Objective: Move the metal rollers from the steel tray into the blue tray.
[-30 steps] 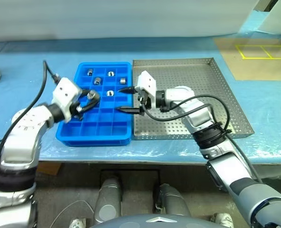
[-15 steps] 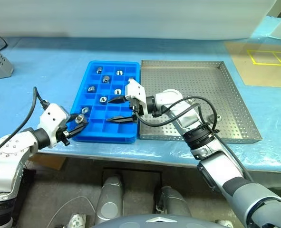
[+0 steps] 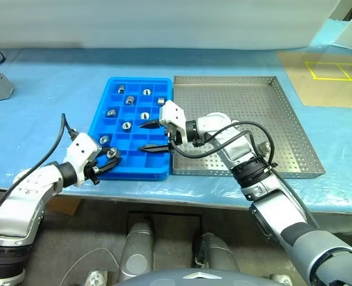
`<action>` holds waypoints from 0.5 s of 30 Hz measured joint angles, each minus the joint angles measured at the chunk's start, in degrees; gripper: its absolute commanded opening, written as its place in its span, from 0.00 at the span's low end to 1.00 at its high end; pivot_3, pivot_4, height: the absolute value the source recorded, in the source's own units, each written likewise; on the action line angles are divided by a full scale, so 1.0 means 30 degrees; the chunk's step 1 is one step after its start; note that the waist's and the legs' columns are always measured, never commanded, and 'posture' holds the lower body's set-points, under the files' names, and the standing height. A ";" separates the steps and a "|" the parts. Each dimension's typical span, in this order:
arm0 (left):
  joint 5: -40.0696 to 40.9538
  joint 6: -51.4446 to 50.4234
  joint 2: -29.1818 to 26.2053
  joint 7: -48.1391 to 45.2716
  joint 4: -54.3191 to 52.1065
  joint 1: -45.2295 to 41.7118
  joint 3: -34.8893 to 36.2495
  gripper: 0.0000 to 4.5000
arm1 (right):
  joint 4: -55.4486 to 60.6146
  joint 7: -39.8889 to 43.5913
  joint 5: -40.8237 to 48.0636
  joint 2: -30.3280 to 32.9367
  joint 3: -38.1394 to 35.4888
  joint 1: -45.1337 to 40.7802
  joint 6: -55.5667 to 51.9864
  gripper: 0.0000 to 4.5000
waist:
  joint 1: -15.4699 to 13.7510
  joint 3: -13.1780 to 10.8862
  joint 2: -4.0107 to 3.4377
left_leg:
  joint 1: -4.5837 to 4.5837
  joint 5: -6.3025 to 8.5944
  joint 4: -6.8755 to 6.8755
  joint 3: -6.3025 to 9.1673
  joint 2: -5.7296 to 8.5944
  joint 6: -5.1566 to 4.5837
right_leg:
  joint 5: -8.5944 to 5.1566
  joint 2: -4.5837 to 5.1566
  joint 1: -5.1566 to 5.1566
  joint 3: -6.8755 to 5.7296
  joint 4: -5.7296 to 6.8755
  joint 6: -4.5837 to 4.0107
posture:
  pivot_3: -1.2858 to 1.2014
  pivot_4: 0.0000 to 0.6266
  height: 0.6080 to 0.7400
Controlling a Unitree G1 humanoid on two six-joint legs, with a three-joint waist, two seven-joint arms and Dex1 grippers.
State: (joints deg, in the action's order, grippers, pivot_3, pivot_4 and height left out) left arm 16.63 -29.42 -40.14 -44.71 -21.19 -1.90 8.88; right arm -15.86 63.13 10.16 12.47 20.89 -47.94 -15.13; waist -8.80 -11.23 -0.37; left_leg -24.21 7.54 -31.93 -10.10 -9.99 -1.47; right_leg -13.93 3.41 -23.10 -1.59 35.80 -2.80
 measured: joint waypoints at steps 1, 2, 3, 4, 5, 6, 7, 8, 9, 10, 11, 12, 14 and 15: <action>-0.0026 0.0002 0.0008 0.0074 0.0016 -0.0056 -0.0128 0.42 | 0.0017 -0.0057 -0.0002 0.0025 0.0000 0.0037 -0.0012 0.78 | 0.0013 0.0001 0.0001 | 0.0004 0.0000 0.0000 -0.0001 0.0000 0.0000 | 0.0000 0.0000 0.0003 0.0002 -0.0001 0.0000 | 0.61 0.24 1.00; -0.0049 0.0004 0.0008 0.0141 0.0040 -0.0106 -0.0243 0.49 | 0.0078 -0.0143 -0.0005 0.0081 0.0000 0.0115 -0.0038 0.78 | 0.0031 0.0001 0.0002 | 0.0005 0.0000 0.0000 -0.0003 0.0001 0.0000 | 0.0000 0.0000 0.0003 0.0006 -0.0004 0.0000 | 0.61 0.24 1.00; -0.0053 0.0011 0.0008 0.0180 0.0073 -0.0129 -0.0288 0.58 | 0.0123 -0.0188 -0.0018 0.0144 0.0000 0.0188 -0.0053 0.78 | 0.0039 0.0002 0.0003 | 0.0005 0.0000 0.0002 -0.0005 0.0002 0.0000 | 0.0000 0.0000 0.0003 0.0007 -0.0006 0.0000 | 0.61 0.24 1.00; -0.0053 0.0025 0.0004 0.0218 0.0117 -0.0175 -0.0289 0.63 | 0.0127 -0.0237 -0.0029 0.0198 0.0000 0.0227 -0.0065 0.78 | 0.0044 0.0002 0.0004 | 0.0005 0.0000 0.0003 -0.0005 0.0002 0.0000 | 0.0000 -0.0002 0.0002 0.0007 -0.0006 -0.0001 | 0.61 0.24 1.00; -0.0043 0.0042 0.0003 0.0237 0.0203 -0.0256 -0.0286 0.70 | 0.0128 -0.0283 -0.0035 0.0256 0.0000 0.0255 -0.0076 0.78 | 0.0047 0.0003 0.0003 | 0.0005 0.0000 0.0004 -0.0006 0.0002 0.0000 | 0.0000 -0.0002 0.0001 0.0007 -0.0007 -0.0001 | 0.61 0.24 1.00; -0.0048 0.0049 -0.0010 0.0263 0.0278 -0.0355 -0.0284 0.78 | 0.0129 -0.0317 -0.0038 0.0301 0.0000 0.0277 -0.0079 0.78 | 0.0048 0.0003 0.0004 | 0.0004 0.0000 0.0005 -0.0006 0.0001 0.0000 | -0.0001 -0.0004 0.0001 0.0007 -0.0009 -0.0002 | 0.61 0.24 1.00; -0.0090 0.0097 -0.0041 0.0306 0.0322 -0.0436 -0.0311 0.84 | 0.0130 -0.0341 -0.0042 0.0320 -0.0001 0.0289 -0.0080 0.78 | 0.0050 0.0003 0.0003 | 0.0003 0.0000 0.0005 -0.0007 0.0002 -0.0001 | -0.0001 -0.0004 0.0001 0.0008 -0.0012 -0.0002 | 0.61 0.24 1.00; -0.0189 0.0186 -0.0124 0.0332 0.0375 -0.0581 -0.0414 0.84 | 0.0131 -0.0361 -0.0043 0.0333 -0.0002 0.0301 -0.0080 0.78 | 0.0050 0.0003 0.0004 | 0.0003 0.0001 0.0005 -0.0007 0.0002 -0.0002 | -0.0001 -0.0003 0.0001 0.0008 -0.0013 -0.0002 | 0.61 0.24 1.00; -0.0286 0.0234 -0.0190 0.0330 0.0393 -0.0713 -0.0575 0.84 | 0.0131 -0.0391 -0.0045 0.0329 -0.0001 0.0310 -0.0081 0.78 | 0.0052 0.0003 0.0004 | 0.0003 0.0001 0.0005 -0.0007 0.0002 -0.0002 | -0.0001 -0.0003 0.0001 0.0008 -0.0012 -0.0002 | 0.61 0.24 1.00; -0.0263 0.0194 -0.0180 0.0306 0.0412 -0.0826 -0.0702 0.84 | 0.0131 -0.0463 -0.0045 0.0324 -0.0002 0.0314 -0.0081 0.78 | 0.0053 0.0003 0.0003 | 0.0002 0.0001 0.0005 -0.0008 0.0003 -0.0002 | -0.0001 -0.0003 0.0001 0.0009 -0.0011 -0.0002 | 0.60 0.24 1.00; -0.0213 0.0148 -0.0174 0.0289 0.0452 -0.0918 -0.0793 0.84 | 0.0131 -0.0521 -0.0048 0.0325 -0.0002 0.0318 -0.0082 0.78 | 0.0053 0.0003 0.0004 | 0.0002 0.0000 0.0004 -0.0008 0.0001 -0.0002 | 0.0000 -0.0004 0.0000 0.0008 -0.0008 -0.0002 | 0.60 0.24 1.00; -0.0187 0.0123 -0.0174 0.0271 0.0514 -0.1018 -0.0837 0.84 | 0.0132 -0.0550 -0.0049 0.0329 -0.0002 0.0319 -0.0083 0.78 | 0.0053 0.0003 0.0004 | 0.0003 -0.0001 0.0004 -0.0008 0.0001 0.0000 | 0.0000 -0.0004 -0.0001 0.0008 -0.0005 -0.0002 | 0.60 0.24 1.00; -0.0110 0.0111 -0.0164 0.0269 0.0822 -0.1526 -0.0874 0.84 | 0.0132 -0.0631 -0.0065 0.0352 -0.0003 0.0332 -0.0084 0.78 | 0.0056 0.0003 0.0004 | 0.0004 -0.0010 0.0003 -0.0006 -0.0006 0.0013 | 0.0000 -0.0012 -0.0003 0.0005 0.0009 -0.0003 | 0.60 0.24 1.00; 0.0075 0.0060 -0.0142 0.0256 0.0829 -0.1878 -0.0845 0.84 | 0.0133 -0.0683 -0.0078 0.0387 -0.0004 0.0335 -0.0083 0.78 | 0.0044 0.0003 0.0004 | 0.0004 -0.0013 0.0003 -0.0005 -0.0004 0.0018 | 0.0000 -0.0010 -0.0003 0.0004 0.0016 -0.0003 | 0.60 0.24 1.00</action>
State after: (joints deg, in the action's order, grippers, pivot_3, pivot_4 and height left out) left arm 16.85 -29.23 -40.56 -43.94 -18.70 -7.54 6.35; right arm -15.46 61.08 9.93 13.63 20.87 -46.93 -15.38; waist -8.67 -11.22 -0.35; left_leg -24.20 7.50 -31.92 -10.12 -10.01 -1.42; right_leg -13.93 3.38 -23.11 -1.58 35.85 -2.81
